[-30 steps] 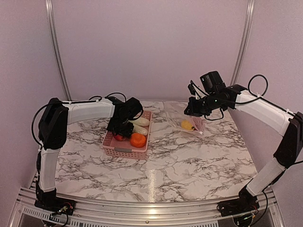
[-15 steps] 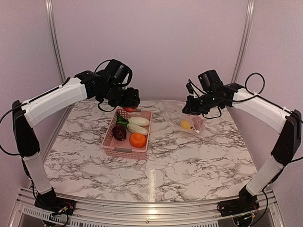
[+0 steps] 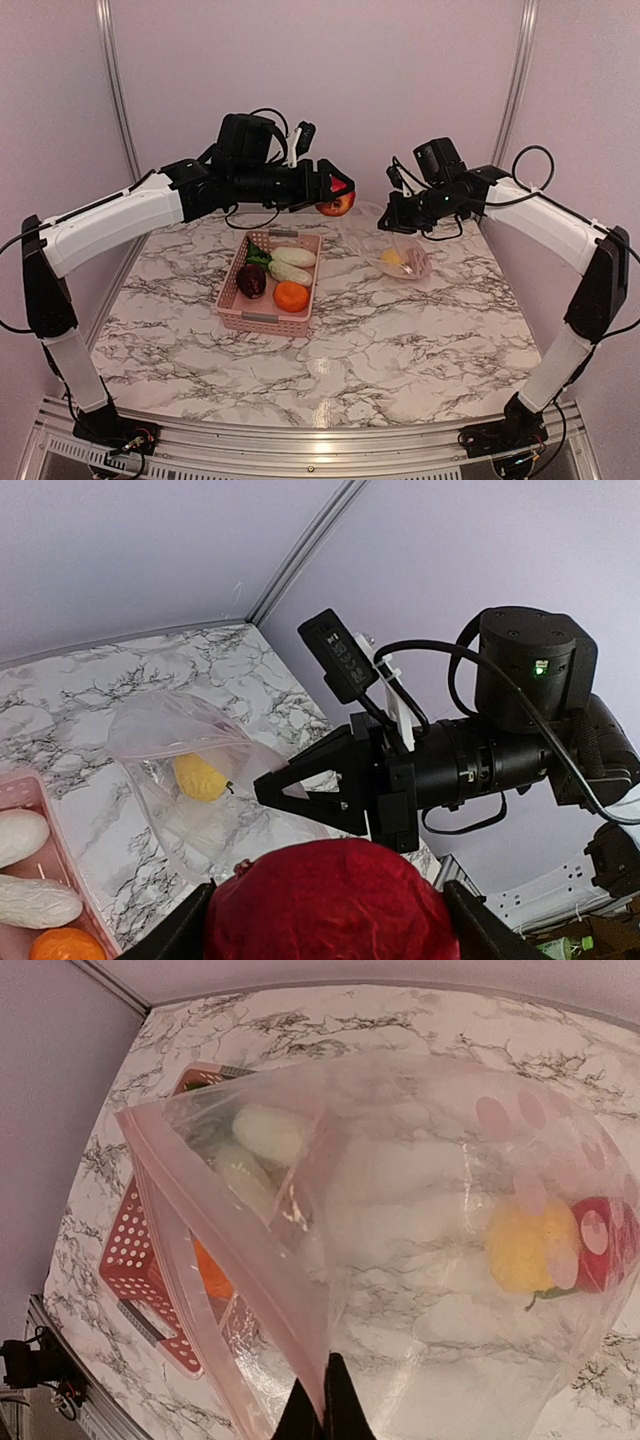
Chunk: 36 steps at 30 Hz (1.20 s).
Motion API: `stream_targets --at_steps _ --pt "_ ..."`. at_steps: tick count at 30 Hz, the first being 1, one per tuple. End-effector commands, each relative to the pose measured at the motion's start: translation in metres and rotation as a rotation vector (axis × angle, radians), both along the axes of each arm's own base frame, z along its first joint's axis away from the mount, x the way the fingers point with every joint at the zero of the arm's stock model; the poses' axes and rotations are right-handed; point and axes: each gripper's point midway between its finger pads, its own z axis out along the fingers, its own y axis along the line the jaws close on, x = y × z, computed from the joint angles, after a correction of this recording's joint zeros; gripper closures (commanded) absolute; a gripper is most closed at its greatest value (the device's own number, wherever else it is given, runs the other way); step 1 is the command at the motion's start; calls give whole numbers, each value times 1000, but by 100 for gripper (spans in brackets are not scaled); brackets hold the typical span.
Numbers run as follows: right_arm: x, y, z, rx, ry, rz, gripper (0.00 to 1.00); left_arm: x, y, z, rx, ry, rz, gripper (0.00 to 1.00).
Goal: Place the food in the zip-top bag and seal the zipper
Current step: Place the fake fruit in the zipper food storage bag.
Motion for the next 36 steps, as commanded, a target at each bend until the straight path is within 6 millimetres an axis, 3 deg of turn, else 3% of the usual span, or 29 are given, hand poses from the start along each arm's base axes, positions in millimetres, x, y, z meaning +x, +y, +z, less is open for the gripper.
stream_targets --at_steps 1,7,14,19,24,28,30,36 --pt "1 10 18 47 -3 14 100 0 -27 -15 -36 46 -66 48" --pt "0 12 30 77 -6 15 100 11 -41 -48 10 100 -43 52" --pt "-5 15 32 103 10 25 100 40 -36 -99 114 214 145 53" --pt "-10 14 32 122 18 23 100 51 -38 -120 136 293 213 50" --pt "-14 16 30 142 33 30 100 60 -43 -126 142 326 250 36" --pt "-13 17 34 151 31 24 100 65 -44 -123 135 334 274 18" --pt "-12 17 36 154 26 19 100 65 -44 -115 125 321 272 3" --pt "-10 15 38 160 26 6 100 64 -41 -85 81 269 256 1"
